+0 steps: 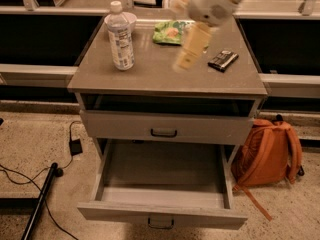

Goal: Place blue plastic bottle into middle drawer

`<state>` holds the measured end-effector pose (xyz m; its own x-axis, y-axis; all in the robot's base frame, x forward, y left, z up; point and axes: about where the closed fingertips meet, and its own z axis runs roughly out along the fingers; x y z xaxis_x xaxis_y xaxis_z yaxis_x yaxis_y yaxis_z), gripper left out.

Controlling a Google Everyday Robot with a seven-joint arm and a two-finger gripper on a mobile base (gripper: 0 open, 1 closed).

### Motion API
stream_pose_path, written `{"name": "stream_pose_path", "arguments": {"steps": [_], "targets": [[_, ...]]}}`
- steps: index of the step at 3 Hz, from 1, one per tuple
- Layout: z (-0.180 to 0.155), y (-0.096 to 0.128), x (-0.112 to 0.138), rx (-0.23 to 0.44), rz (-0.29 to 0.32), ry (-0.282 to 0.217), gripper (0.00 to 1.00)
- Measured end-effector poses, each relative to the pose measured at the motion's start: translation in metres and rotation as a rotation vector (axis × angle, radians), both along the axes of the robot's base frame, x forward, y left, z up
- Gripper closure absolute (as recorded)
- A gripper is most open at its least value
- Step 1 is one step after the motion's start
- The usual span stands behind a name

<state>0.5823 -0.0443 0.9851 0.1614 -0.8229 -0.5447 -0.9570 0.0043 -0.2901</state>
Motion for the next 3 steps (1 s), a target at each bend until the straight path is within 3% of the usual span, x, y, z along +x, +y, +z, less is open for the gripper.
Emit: {"name": "stream_pose_path", "arguments": {"steps": [1,2,3], "targets": [[0.017,0.078,0.060,0.235,0.059,-0.020,0.00],[0.028,0.084,0.075,0.282,0.051,-0.045,0.00],[0.026,0.088,0.078,0.282,0.048,-0.045,0.00]]}}
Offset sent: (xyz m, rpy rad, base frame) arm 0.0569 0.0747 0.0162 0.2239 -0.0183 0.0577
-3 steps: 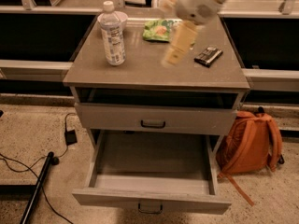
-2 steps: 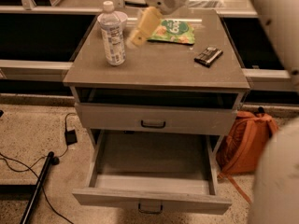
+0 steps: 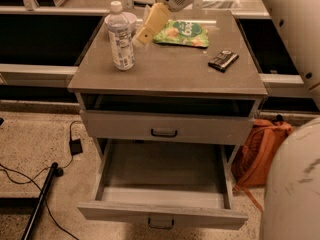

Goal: Place blue plastic bottle into middle drawer

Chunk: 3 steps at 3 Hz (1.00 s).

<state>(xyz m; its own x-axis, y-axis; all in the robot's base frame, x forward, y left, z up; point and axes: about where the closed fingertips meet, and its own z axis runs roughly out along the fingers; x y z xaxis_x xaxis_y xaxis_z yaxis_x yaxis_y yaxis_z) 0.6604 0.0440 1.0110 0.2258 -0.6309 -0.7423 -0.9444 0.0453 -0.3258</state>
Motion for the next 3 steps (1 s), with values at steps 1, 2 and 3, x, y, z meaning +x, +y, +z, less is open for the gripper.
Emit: {"name": "stream_pose_path", "arguments": {"steps": [1,2,3], "targets": [[-0.007,0.003,0.014,0.021,-0.045,-0.021,0.00],[-0.042,0.012,0.038,0.064,-0.126,-0.034,0.00],[-0.068,0.032,0.079,0.185,-0.230,-0.046,0.00]]}}
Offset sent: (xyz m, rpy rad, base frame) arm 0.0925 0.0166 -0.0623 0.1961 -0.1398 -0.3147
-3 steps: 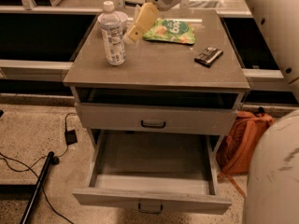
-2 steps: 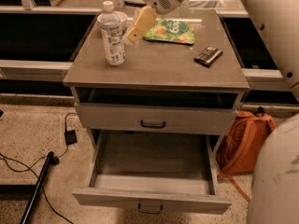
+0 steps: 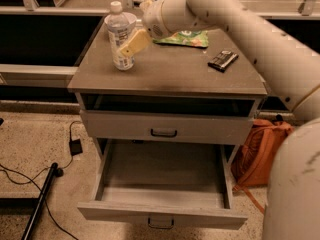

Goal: Place blue plastic bottle into middle drawer

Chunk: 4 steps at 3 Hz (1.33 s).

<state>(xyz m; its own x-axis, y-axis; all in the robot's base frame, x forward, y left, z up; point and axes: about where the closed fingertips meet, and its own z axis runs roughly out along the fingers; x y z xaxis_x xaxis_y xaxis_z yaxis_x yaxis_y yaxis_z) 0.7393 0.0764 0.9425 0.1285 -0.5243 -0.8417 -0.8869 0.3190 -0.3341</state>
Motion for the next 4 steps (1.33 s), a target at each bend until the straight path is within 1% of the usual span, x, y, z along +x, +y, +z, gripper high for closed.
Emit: {"name": "stream_pose_path", "arguments": {"steps": [1,2,3,4], "targets": [[-0.011,0.017,0.025,0.110,-0.039,0.011,0.00],[-0.022,0.038,0.034,0.210,-0.061,0.072,0.18],[-0.031,0.046,0.033,0.267,-0.077,0.118,0.41],[-0.025,0.056,0.024,0.275,-0.003,0.104,0.65]]}}
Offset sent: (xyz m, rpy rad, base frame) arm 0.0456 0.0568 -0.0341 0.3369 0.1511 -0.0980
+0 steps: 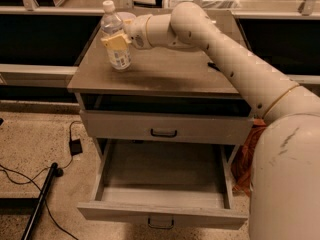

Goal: Place blue plastic bottle into middle drawer

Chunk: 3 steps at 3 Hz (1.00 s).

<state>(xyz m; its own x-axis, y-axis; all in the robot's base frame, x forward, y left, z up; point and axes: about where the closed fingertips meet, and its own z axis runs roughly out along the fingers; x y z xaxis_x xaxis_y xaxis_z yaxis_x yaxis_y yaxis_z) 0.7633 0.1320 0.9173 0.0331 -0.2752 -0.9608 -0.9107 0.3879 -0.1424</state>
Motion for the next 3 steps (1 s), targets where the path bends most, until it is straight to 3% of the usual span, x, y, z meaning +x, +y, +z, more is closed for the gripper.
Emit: {"name": "stream_pose_path", "arguments": {"steps": [1,2,3], "targets": [[0.045,-0.008,-0.053,-0.019,0.204,-0.153,0.96],[0.071,-0.050,-0.116,-0.144,0.259,-0.235,1.00],[0.090,-0.060,-0.199,-0.169,0.284,-0.236,1.00]]}}
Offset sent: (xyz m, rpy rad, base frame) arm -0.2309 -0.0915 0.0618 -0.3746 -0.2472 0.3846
